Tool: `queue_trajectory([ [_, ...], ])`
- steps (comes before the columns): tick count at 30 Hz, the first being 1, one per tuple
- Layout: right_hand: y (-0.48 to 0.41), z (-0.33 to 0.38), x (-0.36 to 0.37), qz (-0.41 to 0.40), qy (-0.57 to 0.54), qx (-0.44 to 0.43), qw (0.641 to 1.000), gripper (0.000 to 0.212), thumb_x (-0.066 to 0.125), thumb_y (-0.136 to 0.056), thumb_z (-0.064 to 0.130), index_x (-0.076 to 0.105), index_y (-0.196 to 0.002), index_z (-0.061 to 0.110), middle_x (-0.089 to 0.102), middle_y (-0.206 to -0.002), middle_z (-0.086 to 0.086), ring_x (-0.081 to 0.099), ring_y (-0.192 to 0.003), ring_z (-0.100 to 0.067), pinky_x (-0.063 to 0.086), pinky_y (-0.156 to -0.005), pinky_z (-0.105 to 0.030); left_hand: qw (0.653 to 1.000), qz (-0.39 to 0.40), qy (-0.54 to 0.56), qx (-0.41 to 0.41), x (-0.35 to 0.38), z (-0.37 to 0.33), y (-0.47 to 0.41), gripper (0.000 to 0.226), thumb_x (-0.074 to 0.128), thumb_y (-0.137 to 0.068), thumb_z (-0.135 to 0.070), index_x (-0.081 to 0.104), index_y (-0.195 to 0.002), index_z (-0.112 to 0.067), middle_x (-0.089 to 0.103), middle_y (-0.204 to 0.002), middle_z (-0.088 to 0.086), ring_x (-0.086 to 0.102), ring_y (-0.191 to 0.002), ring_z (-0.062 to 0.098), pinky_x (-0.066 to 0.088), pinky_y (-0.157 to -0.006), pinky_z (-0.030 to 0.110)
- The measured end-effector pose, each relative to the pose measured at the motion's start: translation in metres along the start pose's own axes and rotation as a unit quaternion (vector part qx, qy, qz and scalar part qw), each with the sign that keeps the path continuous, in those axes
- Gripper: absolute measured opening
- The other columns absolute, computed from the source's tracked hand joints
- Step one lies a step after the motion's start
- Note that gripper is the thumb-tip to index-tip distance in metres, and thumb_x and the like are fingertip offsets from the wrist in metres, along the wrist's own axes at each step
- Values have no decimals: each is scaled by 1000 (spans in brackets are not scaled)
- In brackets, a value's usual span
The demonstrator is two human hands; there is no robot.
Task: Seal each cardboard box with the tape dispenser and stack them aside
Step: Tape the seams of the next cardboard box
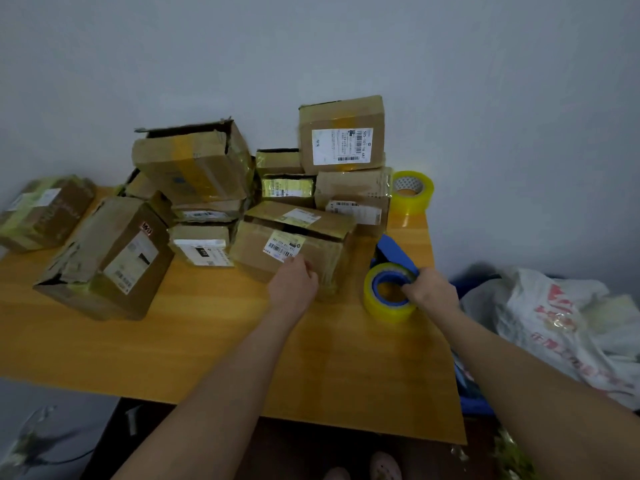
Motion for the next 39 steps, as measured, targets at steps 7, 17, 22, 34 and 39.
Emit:
queue_trajectory([
  [7, -19, 20, 12, 19, 33, 3, 999, 20, 57, -93, 26, 60, -104, 9, 55, -78, -5, 55, -71, -23, 44, -56, -31, 1000, -26, -12, 3, -16, 2, -20, 24, 46, -94, -20, 57, -115, -15, 55, -117, 2, 56, -101, 19, 52, -75, 35],
  [17, -3, 155, 39, 36, -88, -120, 988, 81, 56, -89, 56, 15, -151, 23, 45, -139, -15, 52, -119, -36, 50, -90, -46, 989, -28, 23, -141, -41, 94, -68, 56, 53, -94, -25, 32, -139, 2, 33, -141, 24, 34, -130, 37, 34, -106, 46],
  [22, 0, 156, 55, 18, -92, -90, 992, 99, 69, -87, 33, -4, -153, 25, 60, -120, -12, 63, -90, -29, 52, -65, -36, 992, 25, 28, -124, -31, 107, -72, 59, 48, -97, -31, 28, -141, 3, 36, -141, 26, 38, -128, 39, 36, -103, 45],
  [34, 48, 130, 57, 101, 71, -127, 984, 77, 71, -85, 24, 26, -148, 19, 57, -130, -14, 55, -118, -31, 47, -93, -39, 987, 143, -75, -1, -22, 156, -22, 86, 34, -86, -74, 6, -152, -28, 60, -126, 9, 66, -90, 25, 51, -69, 31],
  [39, 59, 121, 51, 54, 98, -94, 989, 59, 70, -85, 34, 42, -132, 10, 61, -119, -12, 58, -110, -29, 51, -89, -43, 987, 128, 93, -33, -19, 150, -17, 76, 61, -88, -45, 26, -148, -15, 39, -143, 13, 45, -125, 30, 41, -97, 37],
])
Point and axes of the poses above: each hand's wrist, its own y-axis away from the middle knuckle, its own x-axis out of the palm, z = x × y, the point moved 10 cm from there along -y, towards the middle knuckle
